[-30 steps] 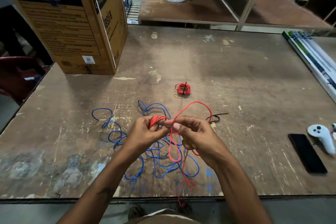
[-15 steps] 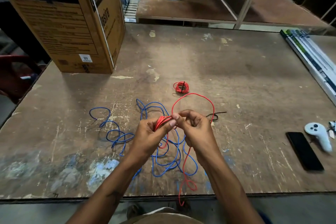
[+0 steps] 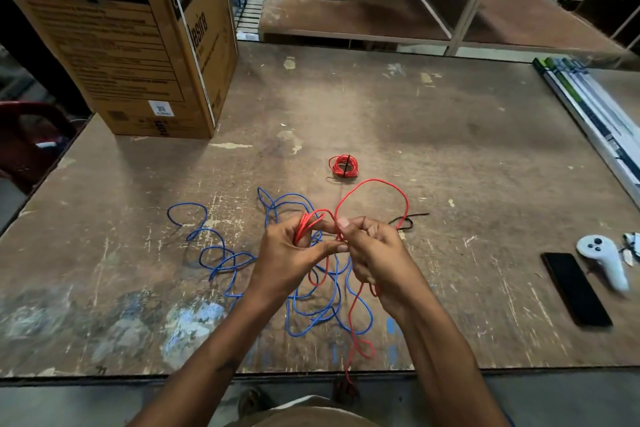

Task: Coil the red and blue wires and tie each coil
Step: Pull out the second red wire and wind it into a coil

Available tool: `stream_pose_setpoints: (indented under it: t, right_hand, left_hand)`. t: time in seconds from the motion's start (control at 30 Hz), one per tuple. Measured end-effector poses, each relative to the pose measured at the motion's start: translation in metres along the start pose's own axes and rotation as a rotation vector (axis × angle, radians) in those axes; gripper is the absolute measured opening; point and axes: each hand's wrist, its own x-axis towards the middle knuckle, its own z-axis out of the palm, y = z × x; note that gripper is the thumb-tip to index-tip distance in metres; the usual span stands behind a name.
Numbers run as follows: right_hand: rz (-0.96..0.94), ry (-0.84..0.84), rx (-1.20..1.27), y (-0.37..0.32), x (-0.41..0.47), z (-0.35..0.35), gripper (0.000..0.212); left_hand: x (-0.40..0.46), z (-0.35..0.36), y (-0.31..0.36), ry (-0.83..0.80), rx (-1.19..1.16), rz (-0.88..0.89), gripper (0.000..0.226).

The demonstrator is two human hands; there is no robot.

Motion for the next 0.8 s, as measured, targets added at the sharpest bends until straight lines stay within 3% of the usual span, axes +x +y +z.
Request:
stream_pose_setpoints:
  t: [0.1, 0.27, 0.4, 0.43, 0.5, 0.63, 0.8]
  right_hand:
    - [0.046, -0.023, 0.079, -0.006, 0.002, -0.003, 0.035]
    - [0.006, -0.029, 0.003, -0.015, 0.003, -0.002, 0.006]
    - [-0.044, 0.071, -0.083, -0.006, 0.009, 0.002, 0.016]
    - [-0.105, 0.111, -0.15, -0.002, 0.01, 0.002, 0.016]
    - [-0.273, 0.23, -0.437, 0.007, 0.009, -0.001, 0.015]
    - [-0.614, 0.371, -0.966, 0.026, 0.002, -0.006, 0.014]
    - [-0.869, 0.442, -1.288, 0.053, 0.003, -0.02, 0.023]
  left_hand:
    - [-0.002, 0.002, 0.006, 0.001, 0.081, 0.065, 0.023]
    - [-0.007, 0.01, 0.008, 0.04, 0.096, 0.102, 0.014]
    - [-0.013, 0.024, 0.005, 0.286, 0.07, 0.088, 0.01]
    - [-0.012, 0.026, 0.004, 0.318, 0.031, 0.057, 0.005]
    - [-0.006, 0.029, 0.0, 0.38, -0.133, -0.078, 0.02]
    - [0.009, 0.027, 0.004, 0.4, -0.604, -0.374, 0.013]
    - [0.023, 0.011, 0.004, 0.449, -0.769, -0.482, 0.016]
